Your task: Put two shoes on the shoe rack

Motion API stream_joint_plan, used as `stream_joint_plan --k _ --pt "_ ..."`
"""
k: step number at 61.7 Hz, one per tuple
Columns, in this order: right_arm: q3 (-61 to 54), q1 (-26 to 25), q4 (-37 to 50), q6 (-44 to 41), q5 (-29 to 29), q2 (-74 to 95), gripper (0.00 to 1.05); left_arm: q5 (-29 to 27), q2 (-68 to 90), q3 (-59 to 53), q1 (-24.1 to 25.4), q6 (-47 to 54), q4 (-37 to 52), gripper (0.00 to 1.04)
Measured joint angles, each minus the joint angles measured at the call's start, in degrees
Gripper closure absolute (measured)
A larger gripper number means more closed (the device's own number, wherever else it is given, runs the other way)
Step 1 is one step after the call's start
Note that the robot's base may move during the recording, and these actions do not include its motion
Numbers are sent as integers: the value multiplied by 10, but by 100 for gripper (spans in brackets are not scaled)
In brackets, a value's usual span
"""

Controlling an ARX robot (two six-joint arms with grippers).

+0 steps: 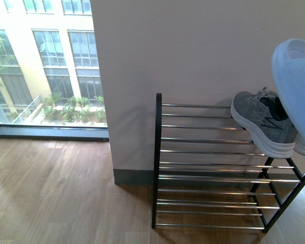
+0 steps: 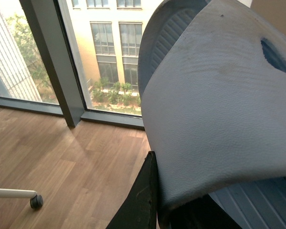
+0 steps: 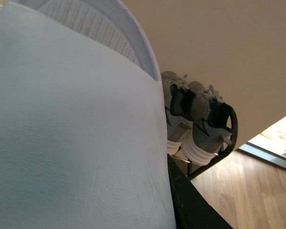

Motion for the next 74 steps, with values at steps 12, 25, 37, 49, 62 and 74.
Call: stream_joint_plan --k 12,25,37,49,62,74 --pt "0 0 0 0 0 -1 103 0 0 0 0 0 0 102" --pt "0 0 0 0 0 0 103 0 0 0 0 0 0 102" --pt "0 0 0 0 0 0 103 0 0 0 0 0 0 102" --pt "0 0 0 0 0 0 103 0 0 0 0 0 0 102" --pt "0 0 0 0 0 0 103 0 0 0 0 0 0 102" --pt "0 0 0 0 0 0 103 0 0 0 0 0 0 102"
